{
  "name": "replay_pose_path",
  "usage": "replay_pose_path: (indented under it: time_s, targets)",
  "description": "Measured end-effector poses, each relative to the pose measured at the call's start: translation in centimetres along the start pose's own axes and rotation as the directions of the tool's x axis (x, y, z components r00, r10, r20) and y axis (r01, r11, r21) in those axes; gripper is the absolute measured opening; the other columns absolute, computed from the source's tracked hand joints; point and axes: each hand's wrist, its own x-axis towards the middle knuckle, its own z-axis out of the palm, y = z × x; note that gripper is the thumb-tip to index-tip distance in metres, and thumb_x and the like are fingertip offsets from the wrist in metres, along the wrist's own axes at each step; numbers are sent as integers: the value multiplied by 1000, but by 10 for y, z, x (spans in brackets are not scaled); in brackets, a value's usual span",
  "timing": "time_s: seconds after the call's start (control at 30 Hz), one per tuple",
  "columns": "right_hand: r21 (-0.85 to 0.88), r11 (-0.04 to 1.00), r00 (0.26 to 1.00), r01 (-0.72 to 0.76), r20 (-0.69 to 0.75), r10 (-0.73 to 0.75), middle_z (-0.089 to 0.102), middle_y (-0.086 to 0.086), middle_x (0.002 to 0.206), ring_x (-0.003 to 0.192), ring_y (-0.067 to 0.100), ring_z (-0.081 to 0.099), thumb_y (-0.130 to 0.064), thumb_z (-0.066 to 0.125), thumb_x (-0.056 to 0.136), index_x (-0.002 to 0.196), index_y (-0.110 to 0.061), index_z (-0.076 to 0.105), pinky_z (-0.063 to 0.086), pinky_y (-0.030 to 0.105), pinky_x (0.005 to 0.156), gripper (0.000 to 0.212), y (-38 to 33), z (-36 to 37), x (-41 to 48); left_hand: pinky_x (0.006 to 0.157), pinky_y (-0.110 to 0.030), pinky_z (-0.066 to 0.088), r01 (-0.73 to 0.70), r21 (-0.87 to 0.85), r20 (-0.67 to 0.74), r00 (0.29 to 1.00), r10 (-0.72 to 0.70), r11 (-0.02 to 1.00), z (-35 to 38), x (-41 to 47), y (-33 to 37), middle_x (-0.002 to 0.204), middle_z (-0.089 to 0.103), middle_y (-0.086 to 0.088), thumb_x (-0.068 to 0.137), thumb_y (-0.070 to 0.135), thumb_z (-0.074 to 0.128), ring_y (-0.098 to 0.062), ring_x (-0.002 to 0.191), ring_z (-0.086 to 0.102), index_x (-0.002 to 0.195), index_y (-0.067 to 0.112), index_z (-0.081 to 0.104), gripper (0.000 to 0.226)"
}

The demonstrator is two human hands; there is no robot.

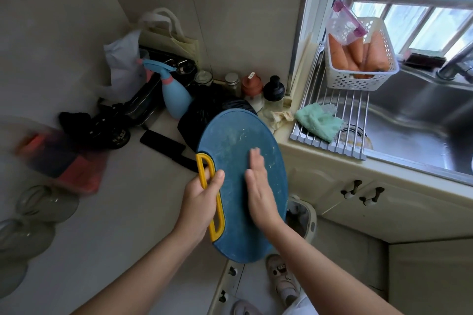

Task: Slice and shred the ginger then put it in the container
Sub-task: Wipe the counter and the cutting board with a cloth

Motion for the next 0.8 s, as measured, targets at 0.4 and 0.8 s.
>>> replay_pose_path:
  time_s: [0.4, 0.8]
  targets:
    - [26, 958, 958, 286, 22, -286, -3, -21, 158, 146, -2, -8, -30, 23, 105, 149, -34, 10, -7, 21, 119, 46, -65, 3, 12, 74, -19, 51, -130, 242, 92, 990, 111, 962, 2, -1, 4, 91, 72, 1, 94, 18, 57, -8, 86, 66, 100, 14, 67, 12]
    - [68, 989, 985, 131, -125, -121, -7, -17, 160, 146, -2, -9, -43, 21, 102, 151, -32, 4, -6, 21, 119, 54, -51, -6, 11, 51, -21, 35, -180, 349, 93, 983, 157, 920, -1, -9, 5, 51, 41, 9, 94, 18, 57, -9, 49, 39, 68, 8, 45, 31]
